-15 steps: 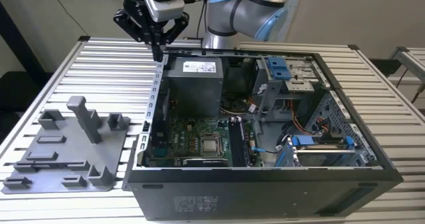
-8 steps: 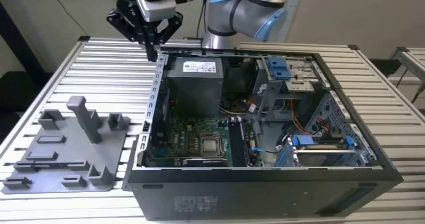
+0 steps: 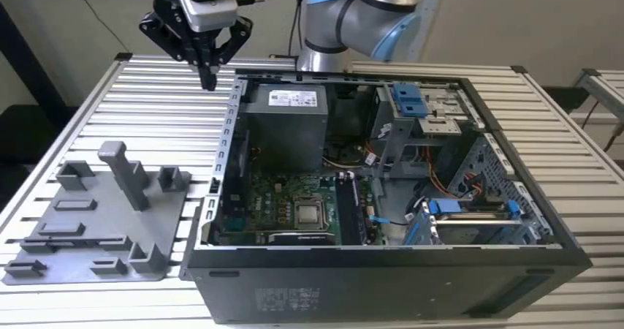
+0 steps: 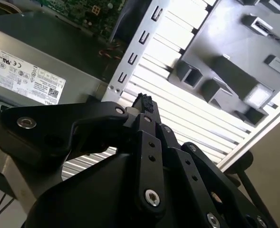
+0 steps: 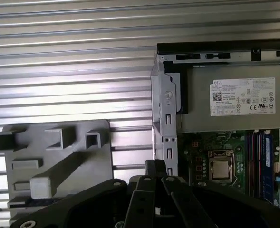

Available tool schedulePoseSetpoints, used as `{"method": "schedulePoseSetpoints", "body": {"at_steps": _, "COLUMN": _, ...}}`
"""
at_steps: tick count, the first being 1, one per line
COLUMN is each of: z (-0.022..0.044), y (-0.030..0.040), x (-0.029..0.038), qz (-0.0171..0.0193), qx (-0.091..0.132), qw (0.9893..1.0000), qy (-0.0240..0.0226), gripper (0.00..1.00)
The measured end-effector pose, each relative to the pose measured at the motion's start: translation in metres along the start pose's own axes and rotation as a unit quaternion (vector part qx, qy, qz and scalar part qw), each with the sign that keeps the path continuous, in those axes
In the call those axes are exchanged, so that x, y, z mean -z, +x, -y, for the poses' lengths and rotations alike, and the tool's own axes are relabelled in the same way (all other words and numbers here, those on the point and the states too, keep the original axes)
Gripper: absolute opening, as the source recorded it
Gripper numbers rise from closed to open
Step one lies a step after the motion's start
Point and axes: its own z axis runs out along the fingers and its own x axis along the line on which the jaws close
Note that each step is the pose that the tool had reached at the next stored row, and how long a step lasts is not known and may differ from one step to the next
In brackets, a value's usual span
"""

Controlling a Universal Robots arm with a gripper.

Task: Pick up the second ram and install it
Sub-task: 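Reach for the second ram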

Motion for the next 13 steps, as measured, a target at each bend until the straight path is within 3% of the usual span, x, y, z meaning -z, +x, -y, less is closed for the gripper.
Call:
{"method": "schedulePoseSetpoints", "body": {"at_steps": 5, "z": 0.0009, "y": 0.0126, "x": -0.0001, "qz": -0.0034, "qx": 0.000, "qw": 1.0000, "qy": 0.0002, "gripper": 0.11}}
{"method": "schedulePoseSetpoints", "body": {"at_steps": 13, "z": 0.0020, "y": 0.0275, "x": -0.0004, "qz": -0.0052, "qx": 0.000, "qw": 1.0000, "qy": 0.0004, "gripper": 0.11}}
